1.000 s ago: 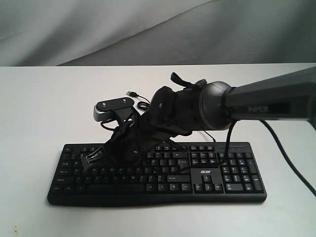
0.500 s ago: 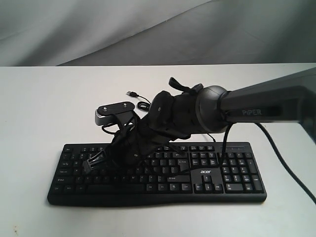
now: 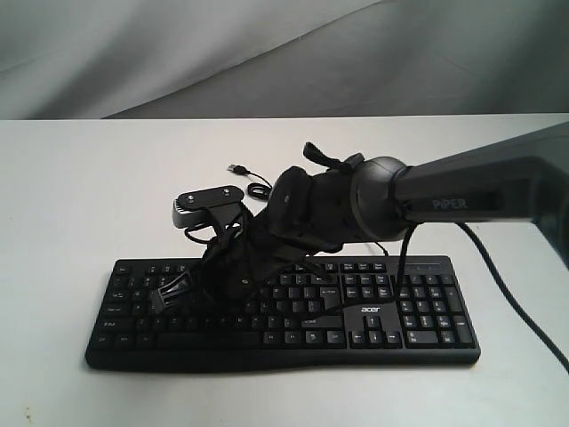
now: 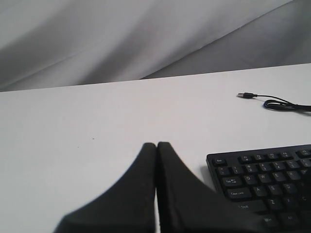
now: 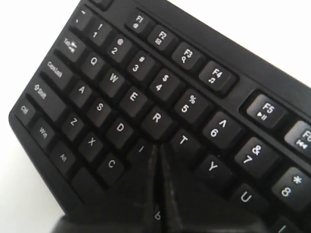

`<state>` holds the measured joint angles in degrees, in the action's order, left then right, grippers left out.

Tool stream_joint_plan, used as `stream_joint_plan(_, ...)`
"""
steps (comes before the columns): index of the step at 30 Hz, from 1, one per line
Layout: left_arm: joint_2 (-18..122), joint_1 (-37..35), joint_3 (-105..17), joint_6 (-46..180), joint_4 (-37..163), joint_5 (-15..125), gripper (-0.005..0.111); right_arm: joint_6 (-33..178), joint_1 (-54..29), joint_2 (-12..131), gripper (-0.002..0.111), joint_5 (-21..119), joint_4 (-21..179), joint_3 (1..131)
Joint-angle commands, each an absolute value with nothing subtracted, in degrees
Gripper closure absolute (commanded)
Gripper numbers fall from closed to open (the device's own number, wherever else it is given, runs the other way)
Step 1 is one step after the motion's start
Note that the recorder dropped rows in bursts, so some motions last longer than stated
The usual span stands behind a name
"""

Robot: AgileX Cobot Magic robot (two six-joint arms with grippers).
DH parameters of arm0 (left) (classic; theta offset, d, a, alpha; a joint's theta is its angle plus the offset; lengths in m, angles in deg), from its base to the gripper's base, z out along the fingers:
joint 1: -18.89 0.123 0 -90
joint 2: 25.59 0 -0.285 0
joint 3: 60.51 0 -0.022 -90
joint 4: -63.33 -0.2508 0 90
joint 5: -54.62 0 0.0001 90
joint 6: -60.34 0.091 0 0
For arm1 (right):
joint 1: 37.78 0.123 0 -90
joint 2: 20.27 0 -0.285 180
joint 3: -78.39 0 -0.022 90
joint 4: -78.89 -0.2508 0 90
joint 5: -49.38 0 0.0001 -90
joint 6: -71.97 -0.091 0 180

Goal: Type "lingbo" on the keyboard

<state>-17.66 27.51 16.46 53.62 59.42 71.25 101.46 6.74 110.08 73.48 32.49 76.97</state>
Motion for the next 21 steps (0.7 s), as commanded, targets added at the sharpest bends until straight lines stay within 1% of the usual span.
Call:
stream_joint_plan(1,-17.81,27.62,16.71,53.38,59.88,70.98,0.106,101.47,6.83,108.17,0.108,74.22,33.53,77.11)
stream_joint_plan(12,-17.81,27.62,16.71,53.38,59.88,70.98,0.106,99.58,6.83,104.71,0.108,78.33,36.81,76.00)
stream_joint_plan(17,-17.81,27.62,16.71,53.38,59.88,70.98,0.106,99.87,7.17,102.61,0.108,74.61,36.12,71.46)
stream_joint_plan(21,-17.81,27.62,16.71,53.38,59.88,70.98,0.106,104.06,8.07,101.76,0.108,73.57,34.44,70.99)
